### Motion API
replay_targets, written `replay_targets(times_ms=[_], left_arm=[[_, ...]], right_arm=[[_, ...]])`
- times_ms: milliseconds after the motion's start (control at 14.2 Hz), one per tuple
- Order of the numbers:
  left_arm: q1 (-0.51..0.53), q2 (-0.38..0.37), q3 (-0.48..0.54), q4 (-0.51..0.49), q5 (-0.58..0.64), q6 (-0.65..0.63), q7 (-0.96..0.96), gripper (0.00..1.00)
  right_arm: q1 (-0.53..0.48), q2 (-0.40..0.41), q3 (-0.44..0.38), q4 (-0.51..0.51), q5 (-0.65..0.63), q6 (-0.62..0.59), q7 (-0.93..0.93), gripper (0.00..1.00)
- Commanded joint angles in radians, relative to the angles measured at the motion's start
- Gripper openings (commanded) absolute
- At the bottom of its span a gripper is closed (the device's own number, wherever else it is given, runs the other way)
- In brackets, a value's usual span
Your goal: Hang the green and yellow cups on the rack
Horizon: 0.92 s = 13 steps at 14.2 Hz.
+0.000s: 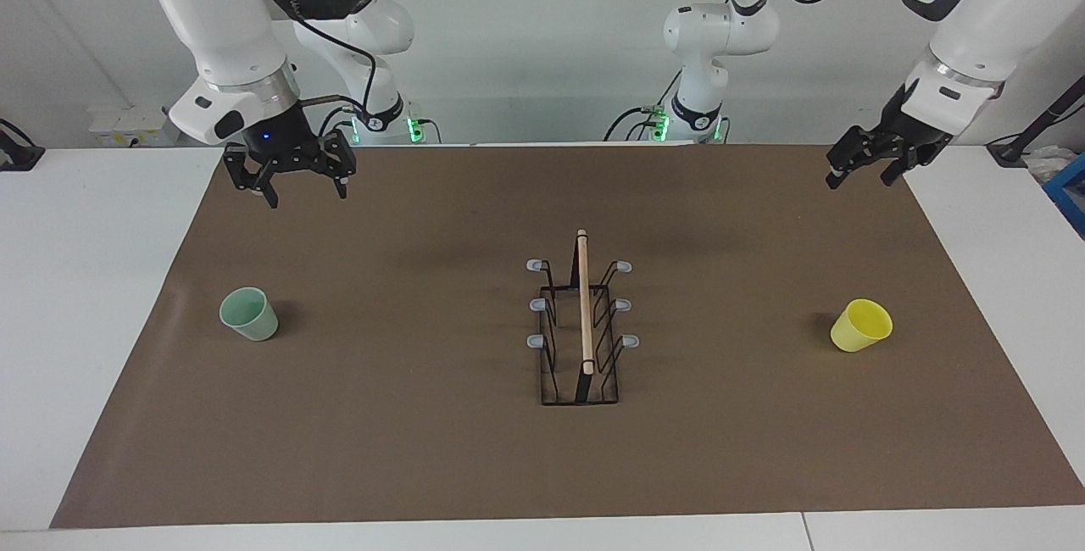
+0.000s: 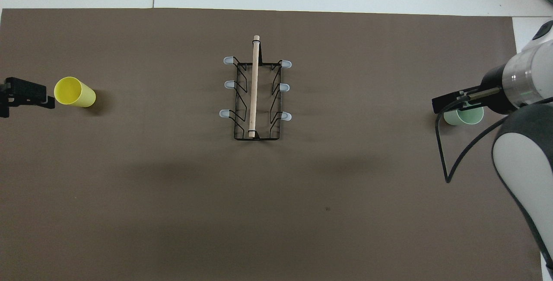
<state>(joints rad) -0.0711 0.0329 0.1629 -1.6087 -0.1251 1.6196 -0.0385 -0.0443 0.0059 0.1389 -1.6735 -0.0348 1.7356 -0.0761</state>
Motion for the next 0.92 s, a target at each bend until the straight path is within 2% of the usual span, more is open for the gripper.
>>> replay_targets(times_ms=[0, 141, 352, 493, 564, 705, 775, 846], left_arm=[[-0.003, 0.105, 0.085, 0.055, -0.089, 0.014, -0.111, 0.93], [-0.007, 0.195, 0.154, 0.110, -0.218, 0.011, -0.265, 0.91], [-0.004, 0.304, 0.234, 0.183, -0.331, 0.017, -0.473, 0.90], [-0.004, 0.457, 0.305, 0.339, -0.375, 0.019, -0.650, 0.90], [0.008, 0.528, 0.313, 0.396, -0.386, 0.025, -0.685, 0.90], [0.046, 0.600, 0.317, 0.418, -0.444, 0.112, -0.774, 0.90], [0.062, 0.632, 0.325, 0.415, -0.471, 0.161, -0.847, 0.90], [0.085, 0.648, 0.323, 0.394, -0.488, 0.186, -0.871, 0.91]], right_arm=[[-0.003, 0.002, 0.011, -0.084, -0.095, 0.074, -0.071, 1.00], [-0.003, 0.022, 0.011, -0.098, -0.160, 0.076, -0.230, 1.00], [0.035, 0.088, 0.016, -0.101, -0.281, 0.059, -0.333, 1.00], [0.081, 0.120, 0.018, -0.109, -0.451, 0.027, -0.405, 1.00], [0.081, 0.117, 0.016, -0.129, -0.467, 0.024, -0.410, 1.00], [0.046, 0.118, 0.018, -0.130, -0.467, 0.003, -0.483, 1.00], [0.037, 0.118, 0.016, -0.149, -0.481, 0.001, -0.587, 1.00], [0.037, 0.118, 0.016, -0.178, -0.540, -0.002, -0.640, 1.00]])
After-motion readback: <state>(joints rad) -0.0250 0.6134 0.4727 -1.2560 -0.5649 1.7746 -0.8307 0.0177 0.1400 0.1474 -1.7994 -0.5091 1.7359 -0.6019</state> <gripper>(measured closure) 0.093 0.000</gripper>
